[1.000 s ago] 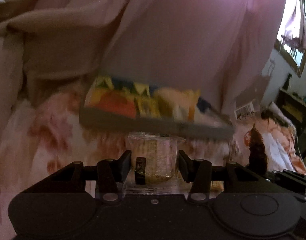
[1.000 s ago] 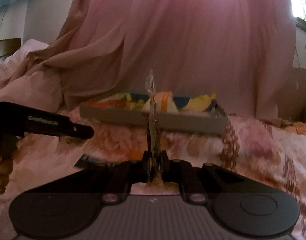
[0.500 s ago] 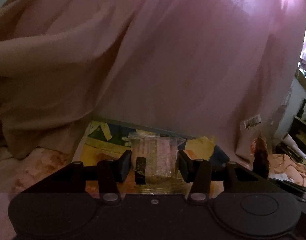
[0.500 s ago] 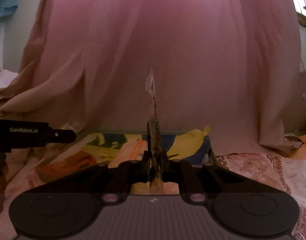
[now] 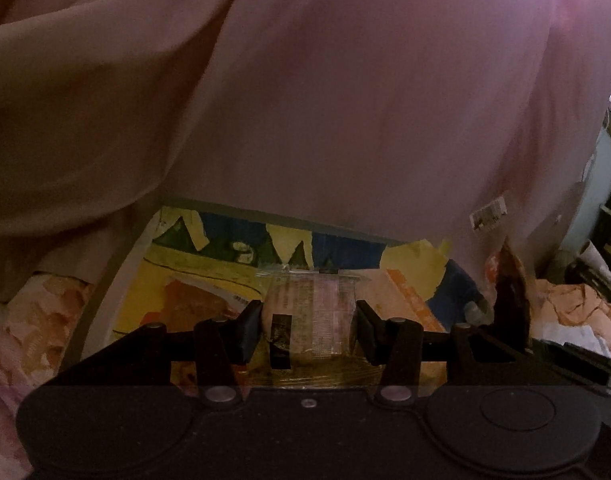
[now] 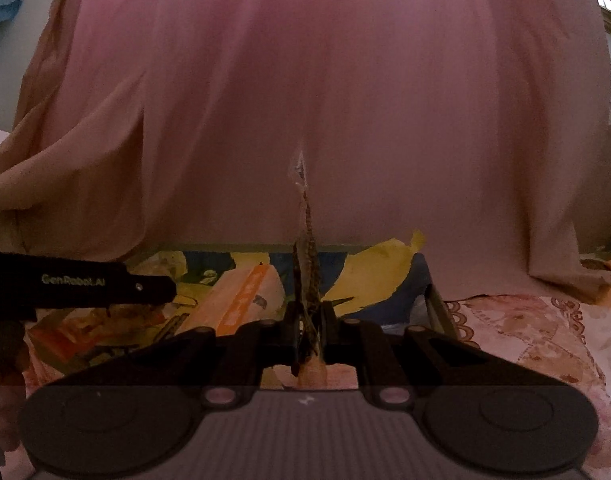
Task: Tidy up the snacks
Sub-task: 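Carry the cake packet and brown sweet into the gray tray and open both tools, then lift both tools from the tray and move back over the remaining snacks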
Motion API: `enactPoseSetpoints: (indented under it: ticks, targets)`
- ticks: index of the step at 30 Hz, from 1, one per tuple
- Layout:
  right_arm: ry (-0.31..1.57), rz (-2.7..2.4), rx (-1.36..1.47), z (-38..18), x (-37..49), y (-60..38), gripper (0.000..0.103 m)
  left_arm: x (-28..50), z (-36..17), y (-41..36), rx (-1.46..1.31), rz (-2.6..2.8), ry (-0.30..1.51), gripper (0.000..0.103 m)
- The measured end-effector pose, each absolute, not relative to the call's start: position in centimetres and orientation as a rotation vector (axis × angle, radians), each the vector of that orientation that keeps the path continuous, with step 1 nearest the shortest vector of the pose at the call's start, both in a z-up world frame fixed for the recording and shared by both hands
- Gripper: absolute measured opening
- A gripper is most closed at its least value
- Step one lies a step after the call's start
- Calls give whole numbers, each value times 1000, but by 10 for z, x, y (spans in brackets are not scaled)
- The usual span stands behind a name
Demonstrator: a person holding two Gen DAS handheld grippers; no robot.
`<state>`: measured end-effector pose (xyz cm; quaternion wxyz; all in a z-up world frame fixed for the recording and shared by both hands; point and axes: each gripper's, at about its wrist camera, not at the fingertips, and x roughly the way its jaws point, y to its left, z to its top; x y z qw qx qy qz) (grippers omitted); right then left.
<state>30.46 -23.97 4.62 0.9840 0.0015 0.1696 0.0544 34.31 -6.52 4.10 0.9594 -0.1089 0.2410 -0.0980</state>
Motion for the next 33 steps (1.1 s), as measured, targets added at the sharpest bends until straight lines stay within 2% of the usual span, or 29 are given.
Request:
enactPoseSetpoints:
  ticks: [8, 10, 12, 16, 18, 21, 27, 33]
  targets:
    - [354, 94, 12, 43, 304, -239, 16, 348, 37, -65, -223, -189, 503, 51]
    - [356, 91, 6, 40, 303, -238, 24, 348, 37, -64, -231, -186, 510, 57]
    - [348, 88, 4, 40, 299, -238, 39, 347, 38, -64, -239, -177, 510, 70]
    - [324, 81, -6, 44, 291, -240, 52, 342, 42, -64, -244, -174, 495, 79]
    - [306, 79, -6, 47, 284, -242, 65, 338, 45, -63, -248, -168, 482, 86]
    - [273, 74, -15, 55, 271, -243, 77, 328, 53, -62, -255, -162, 459, 95]
    - [226, 89, -26, 77, 242, -244, 93, 300, 76, -58, -259, -154, 410, 101]
    - [162, 92, -29, 101, 204, -242, 103, 265, 96, -54, -273, -151, 364, 102]
